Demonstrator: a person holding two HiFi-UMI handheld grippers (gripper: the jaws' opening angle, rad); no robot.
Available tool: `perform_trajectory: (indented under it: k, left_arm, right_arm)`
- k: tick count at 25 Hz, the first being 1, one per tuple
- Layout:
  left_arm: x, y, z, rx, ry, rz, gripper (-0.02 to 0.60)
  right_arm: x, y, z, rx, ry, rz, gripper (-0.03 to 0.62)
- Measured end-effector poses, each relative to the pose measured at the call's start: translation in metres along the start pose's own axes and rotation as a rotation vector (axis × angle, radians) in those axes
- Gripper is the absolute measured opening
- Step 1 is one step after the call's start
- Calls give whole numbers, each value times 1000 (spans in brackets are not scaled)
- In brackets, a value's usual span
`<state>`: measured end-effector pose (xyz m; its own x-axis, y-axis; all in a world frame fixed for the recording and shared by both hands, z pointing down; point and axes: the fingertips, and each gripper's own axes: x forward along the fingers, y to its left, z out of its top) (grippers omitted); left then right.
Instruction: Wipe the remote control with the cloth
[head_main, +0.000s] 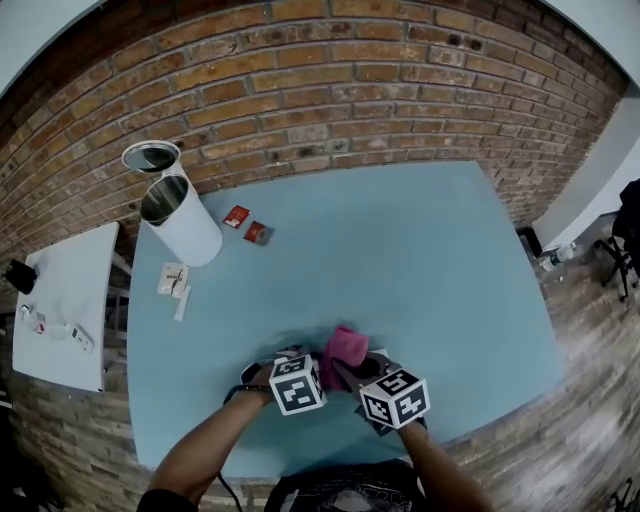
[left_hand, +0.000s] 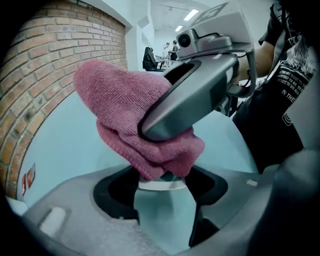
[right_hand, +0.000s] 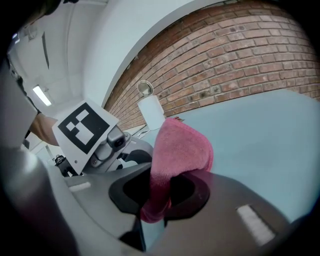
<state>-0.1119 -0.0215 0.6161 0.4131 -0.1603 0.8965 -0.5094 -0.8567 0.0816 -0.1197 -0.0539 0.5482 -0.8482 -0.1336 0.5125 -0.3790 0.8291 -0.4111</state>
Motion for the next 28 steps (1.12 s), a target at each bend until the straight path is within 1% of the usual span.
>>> perform_trajectory:
  k: [7, 10, 14, 21, 28]
  left_arm:
    - [0, 4, 2, -22, 19, 20, 279]
    - [0, 3, -1, -23, 36, 12, 279]
    - [0, 1, -3, -25, 49, -2, 281]
    - [0, 4, -1, -37, 37, 10, 279]
    - [0, 4, -2, -37, 44, 11, 279]
  right_arm:
    - [-17, -24, -1, 89, -38, 14, 66]
    - [-24, -32, -2, 115, -51, 12, 66]
    - [-35, -46, -3, 143, -70, -9, 66]
    - [-51, -70, -4, 186, -101, -48, 66]
    - [-68, -92, -8, 215, -122, -91, 66]
